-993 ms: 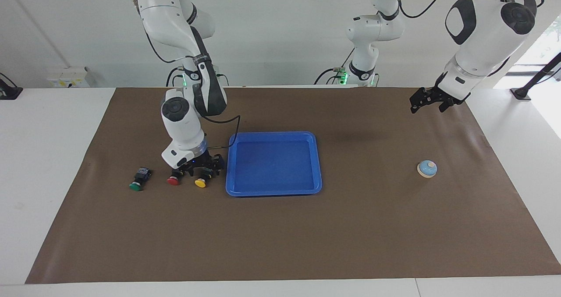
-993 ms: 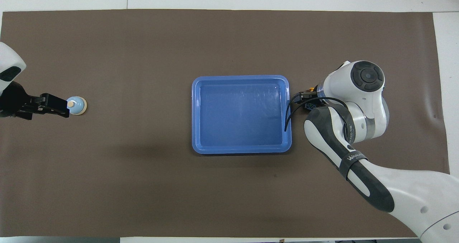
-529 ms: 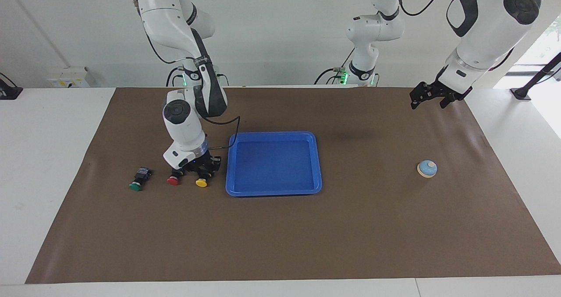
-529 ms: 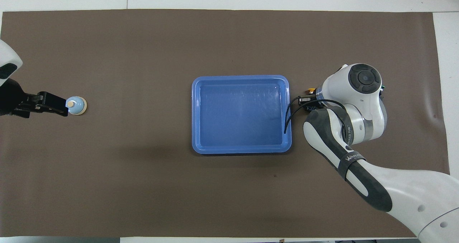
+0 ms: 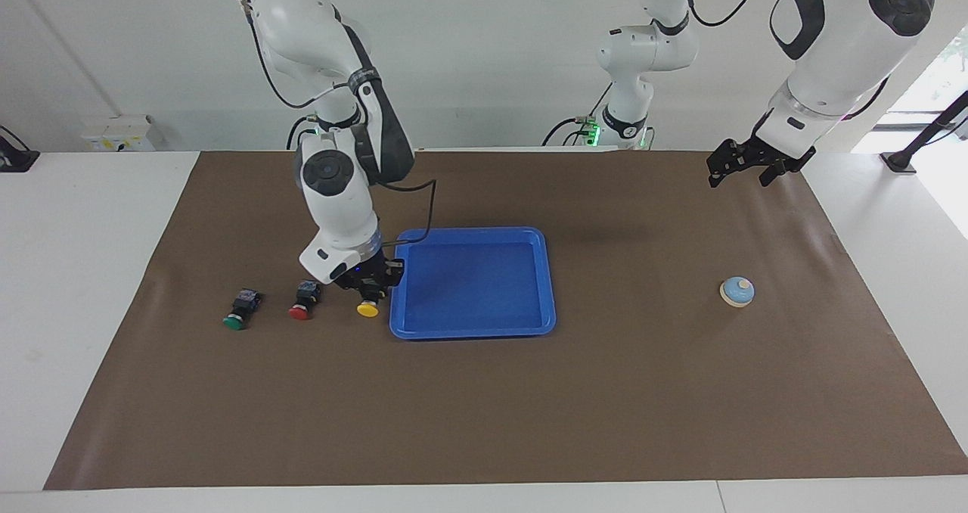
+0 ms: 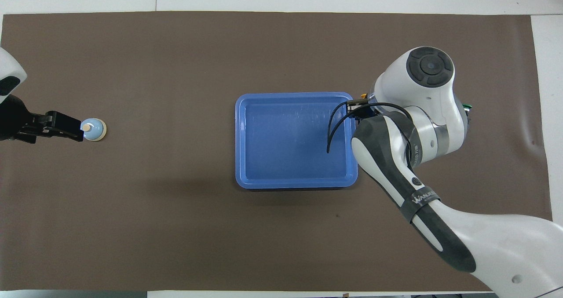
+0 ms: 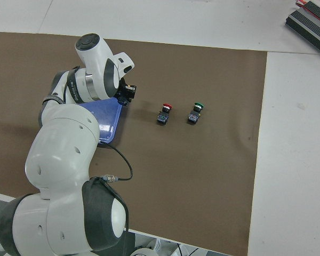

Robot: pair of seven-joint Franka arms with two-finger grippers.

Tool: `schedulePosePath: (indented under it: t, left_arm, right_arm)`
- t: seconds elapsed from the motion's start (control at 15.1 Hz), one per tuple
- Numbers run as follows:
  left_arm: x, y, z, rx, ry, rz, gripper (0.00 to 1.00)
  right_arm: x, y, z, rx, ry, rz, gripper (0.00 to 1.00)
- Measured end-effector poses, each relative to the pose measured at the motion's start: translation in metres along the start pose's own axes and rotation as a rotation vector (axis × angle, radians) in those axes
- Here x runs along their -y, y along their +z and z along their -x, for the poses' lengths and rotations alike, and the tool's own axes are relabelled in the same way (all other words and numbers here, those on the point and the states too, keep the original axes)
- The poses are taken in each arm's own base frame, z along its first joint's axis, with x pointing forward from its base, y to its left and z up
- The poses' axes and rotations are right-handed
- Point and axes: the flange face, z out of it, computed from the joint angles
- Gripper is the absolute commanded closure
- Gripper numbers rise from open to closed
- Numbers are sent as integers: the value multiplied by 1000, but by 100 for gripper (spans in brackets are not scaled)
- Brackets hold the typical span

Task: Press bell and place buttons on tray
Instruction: 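Carry the yellow button into the blue tray and release it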

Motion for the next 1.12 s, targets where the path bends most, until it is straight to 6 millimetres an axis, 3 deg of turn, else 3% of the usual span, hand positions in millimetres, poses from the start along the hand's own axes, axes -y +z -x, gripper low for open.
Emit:
schedulePosePath:
  t: [0.13, 0.26, 0.4, 0.53, 0.73, 0.86, 1.12]
  left_arm:
    - [1, 0, 0, 0, -1, 0, 0]
    - [3, 0, 0, 0, -6, 1, 0]
    - [5, 0, 0, 0, -9, 1, 0]
    - [5, 0, 0, 0, -9, 1, 0]
    - [5, 0, 0, 0, -9, 1, 0]
    - [5, 0, 0, 0, -9, 1, 0]
    - [5, 0, 0, 0, -9, 1, 0]
  right_arm:
    - [44, -4, 11, -3, 23, -2, 100]
    - [72, 14, 22, 0, 39, -4, 100]
    - [77, 45, 28, -6, 40, -10, 100]
    - [70, 74, 34, -5, 50, -10, 100]
    - [70, 89, 44, 5, 57, -6, 100]
    - [74, 88, 46, 4, 74, -8, 1]
    - [71, 78, 43, -1, 108, -8, 0]
